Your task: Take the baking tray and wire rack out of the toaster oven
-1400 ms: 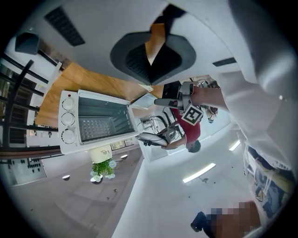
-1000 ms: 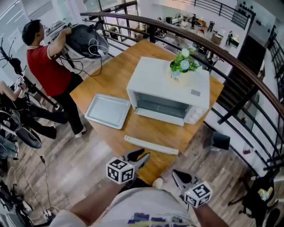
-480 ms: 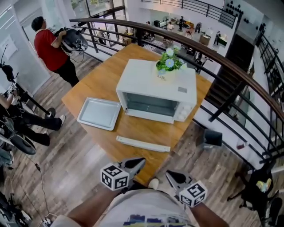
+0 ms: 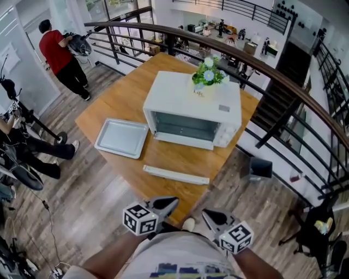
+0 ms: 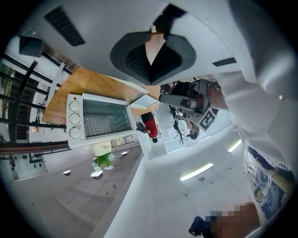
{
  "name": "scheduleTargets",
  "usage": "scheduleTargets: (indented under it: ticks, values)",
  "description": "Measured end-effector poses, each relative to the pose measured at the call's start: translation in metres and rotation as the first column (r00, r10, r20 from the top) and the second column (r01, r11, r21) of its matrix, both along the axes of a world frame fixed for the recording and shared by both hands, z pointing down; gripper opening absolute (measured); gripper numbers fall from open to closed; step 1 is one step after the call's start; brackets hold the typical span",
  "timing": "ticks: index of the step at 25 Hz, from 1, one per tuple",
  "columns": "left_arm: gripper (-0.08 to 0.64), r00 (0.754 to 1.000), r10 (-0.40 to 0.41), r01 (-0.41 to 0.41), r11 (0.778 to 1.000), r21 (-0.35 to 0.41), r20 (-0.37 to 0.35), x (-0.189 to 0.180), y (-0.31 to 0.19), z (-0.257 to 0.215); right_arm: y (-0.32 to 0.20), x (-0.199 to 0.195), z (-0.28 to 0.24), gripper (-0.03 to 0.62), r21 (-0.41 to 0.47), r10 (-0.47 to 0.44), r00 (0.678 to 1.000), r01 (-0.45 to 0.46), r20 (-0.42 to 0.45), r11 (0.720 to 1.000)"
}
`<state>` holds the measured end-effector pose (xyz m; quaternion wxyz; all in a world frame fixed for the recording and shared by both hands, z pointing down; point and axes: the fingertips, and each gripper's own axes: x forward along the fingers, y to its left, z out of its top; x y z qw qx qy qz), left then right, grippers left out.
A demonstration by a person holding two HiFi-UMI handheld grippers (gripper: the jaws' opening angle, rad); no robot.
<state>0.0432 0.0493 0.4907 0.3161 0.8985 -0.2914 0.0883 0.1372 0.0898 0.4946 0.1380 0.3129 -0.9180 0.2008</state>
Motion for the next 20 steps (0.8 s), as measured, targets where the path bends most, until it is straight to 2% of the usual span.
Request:
scheduleTargets:
  ticks: [8, 20]
  values:
    - [0.003, 1.0, -0.03, 0.03, 1.0, -0.008, 0.009, -0.01, -0.007, 0.004, -0.004, -0.002, 0.0, 0.002, 0.002, -0.015, 1.0, 0.015, -0.003, 1.0]
    - [0.003, 0.999, -0.031, 0.032, 0.999, -0.016, 0.02, -0.006, -0.013, 0.009, -0.01, 0.001, 0.007, 0.002, 0.009, -0.018, 1.0, 0.018, 0.003, 1.0]
